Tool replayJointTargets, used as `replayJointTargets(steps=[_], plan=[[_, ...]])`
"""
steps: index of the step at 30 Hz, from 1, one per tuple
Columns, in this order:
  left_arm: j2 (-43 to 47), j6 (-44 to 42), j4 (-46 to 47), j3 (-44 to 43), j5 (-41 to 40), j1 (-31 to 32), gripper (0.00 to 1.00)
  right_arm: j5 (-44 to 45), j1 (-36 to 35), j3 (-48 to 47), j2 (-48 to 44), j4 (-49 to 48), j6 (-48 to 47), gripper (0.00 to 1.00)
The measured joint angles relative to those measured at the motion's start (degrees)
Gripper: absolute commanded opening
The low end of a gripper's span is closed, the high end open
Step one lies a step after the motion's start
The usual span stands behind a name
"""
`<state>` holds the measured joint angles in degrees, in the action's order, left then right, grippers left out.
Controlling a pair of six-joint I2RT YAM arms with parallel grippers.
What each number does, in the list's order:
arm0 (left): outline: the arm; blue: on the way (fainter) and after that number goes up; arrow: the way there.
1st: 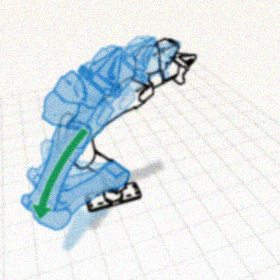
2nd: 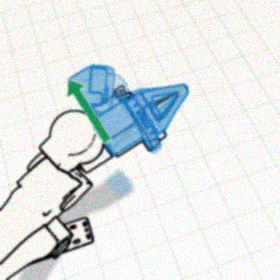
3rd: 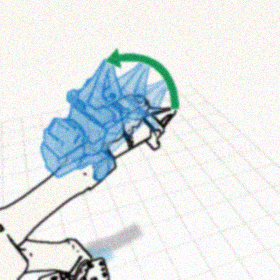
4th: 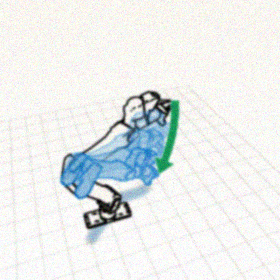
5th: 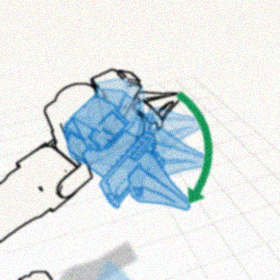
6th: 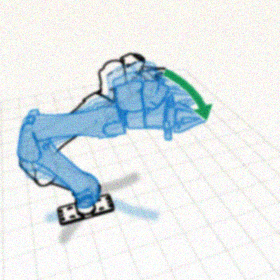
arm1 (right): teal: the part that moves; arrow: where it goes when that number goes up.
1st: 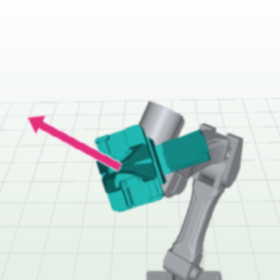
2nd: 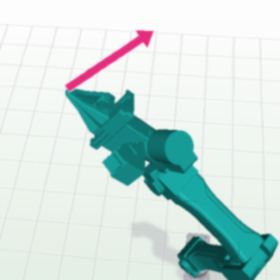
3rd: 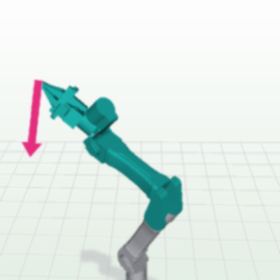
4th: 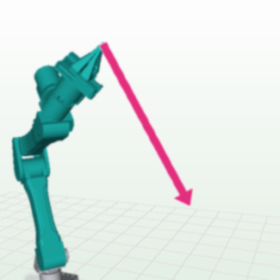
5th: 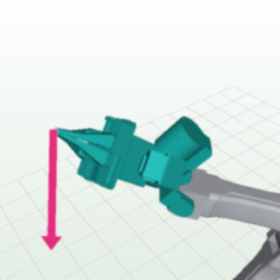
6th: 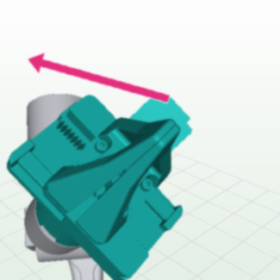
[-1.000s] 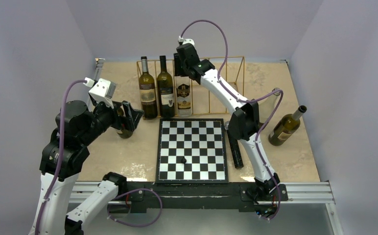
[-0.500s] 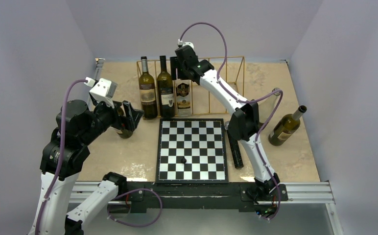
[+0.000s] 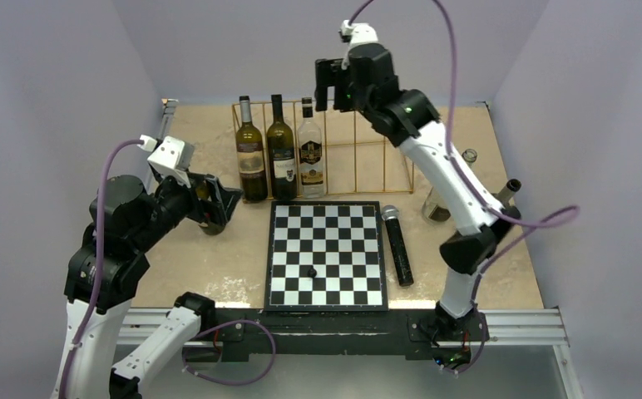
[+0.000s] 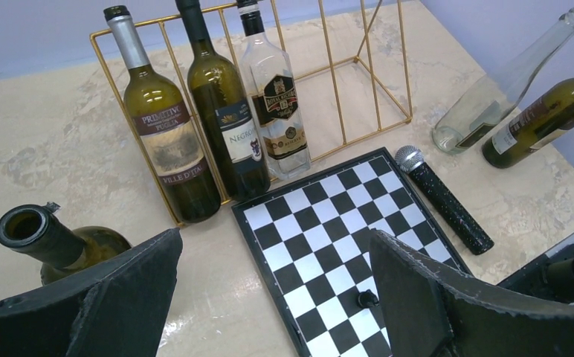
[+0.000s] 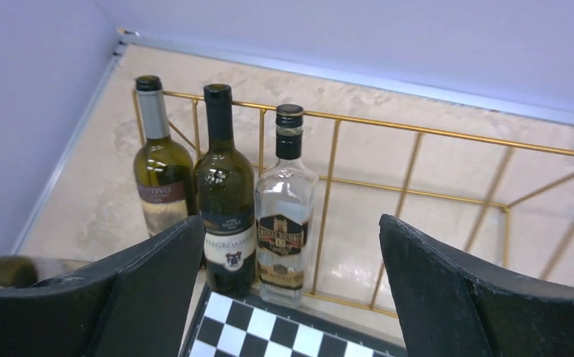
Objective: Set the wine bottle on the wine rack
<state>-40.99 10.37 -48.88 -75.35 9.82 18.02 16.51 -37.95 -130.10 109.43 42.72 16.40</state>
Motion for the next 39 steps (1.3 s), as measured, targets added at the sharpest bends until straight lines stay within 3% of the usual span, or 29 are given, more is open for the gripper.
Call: replayJointTargets(steps=[6, 14, 22, 26, 39], plan=[[0.6, 0.2, 1.0, 1.3, 0.5, 0.0, 0.99, 7.2, -0.1, 8.3, -17.8, 5.2, -2.0, 0.88], [0.6, 0.8, 1.3, 2.3, 1.8, 0.0, 0.99, 23.1, 1.1, 21.8, -32.7, 14.0, -4.6, 0.89], [0.5, 1.5, 1.9, 2.9, 3.4, 0.0, 0.99, 23.0, 10.7, 35.2, -40.1, 15.4, -2.7, 0.86], [0.1, 1.6, 2.0, 3.0, 3.7, 0.0, 0.99, 21.9, 13.9, 43.7, -43.3, 14.1, 0.1, 0.78], [-0.8, 1.6, 2.1, 3.0, 4.4, 0.0, 0.99, 18.8, 22.9, 61.9, -47.9, -1.6, 6.2, 0.63]])
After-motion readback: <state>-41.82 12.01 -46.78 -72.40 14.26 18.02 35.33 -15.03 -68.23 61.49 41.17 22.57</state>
